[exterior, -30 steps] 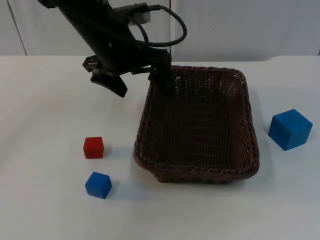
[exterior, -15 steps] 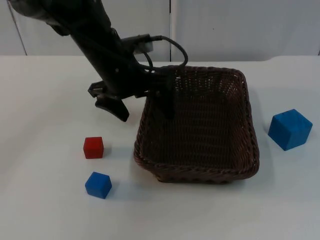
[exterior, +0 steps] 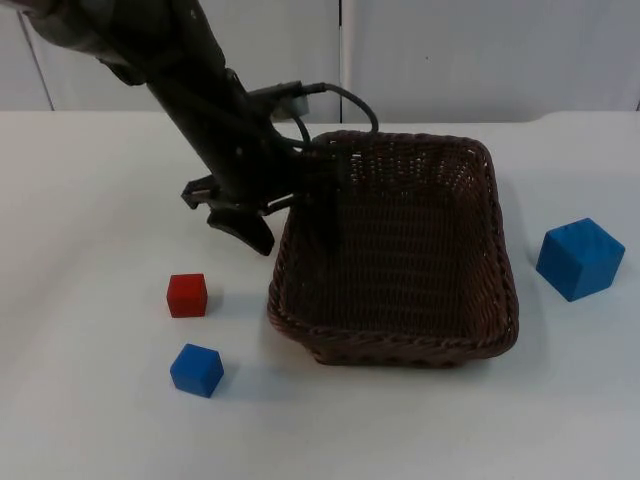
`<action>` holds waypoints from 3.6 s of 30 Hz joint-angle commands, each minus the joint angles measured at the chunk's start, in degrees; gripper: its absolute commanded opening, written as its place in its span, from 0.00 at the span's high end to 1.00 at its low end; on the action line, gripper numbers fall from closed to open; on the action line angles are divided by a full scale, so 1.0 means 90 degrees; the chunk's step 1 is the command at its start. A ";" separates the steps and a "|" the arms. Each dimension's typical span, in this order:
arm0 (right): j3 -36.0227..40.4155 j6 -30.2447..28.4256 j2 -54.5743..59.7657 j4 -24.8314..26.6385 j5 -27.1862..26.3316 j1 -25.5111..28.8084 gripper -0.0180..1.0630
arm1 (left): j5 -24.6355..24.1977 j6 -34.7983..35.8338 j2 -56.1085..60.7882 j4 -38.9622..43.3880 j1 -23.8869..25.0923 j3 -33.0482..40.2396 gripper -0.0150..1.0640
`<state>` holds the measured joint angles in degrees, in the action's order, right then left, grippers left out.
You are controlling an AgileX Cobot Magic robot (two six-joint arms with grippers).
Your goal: Pick up the basket with the left hand and place the largest block into the basket with the right hand.
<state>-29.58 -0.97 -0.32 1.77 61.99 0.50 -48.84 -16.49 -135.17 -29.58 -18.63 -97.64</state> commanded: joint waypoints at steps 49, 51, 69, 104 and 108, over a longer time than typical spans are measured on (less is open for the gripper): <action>0.0004 -0.0009 0.0036 -0.0014 -0.0025 0.0013 0.13 | -0.0644 0.0253 0.2191 -0.0884 0.0000 0.0390 0.99; 0.0004 -0.0009 0.0036 -0.0014 -0.0025 0.0013 0.13 | -0.0562 0.0253 0.2317 -0.0899 0.0000 0.0712 0.99; 0.0004 -0.0009 0.0036 -0.0014 -0.0025 0.0013 0.13 | 0.0312 -0.0306 0.4322 -0.1456 0.0000 0.3697 0.99; 0.0004 -0.0009 0.0036 -0.0014 -0.0025 0.0013 0.13 | 0.0512 -0.0372 0.5621 -0.1604 0.0000 0.5335 0.99; 0.0004 -0.0009 0.0036 -0.0014 -0.0025 0.0013 0.13 | 0.0553 -0.0372 0.5621 -0.1604 0.0000 0.5335 0.99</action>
<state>-29.58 -0.97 -0.32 1.77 61.99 0.50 -44.02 -19.73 -85.40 -42.51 -18.63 -49.69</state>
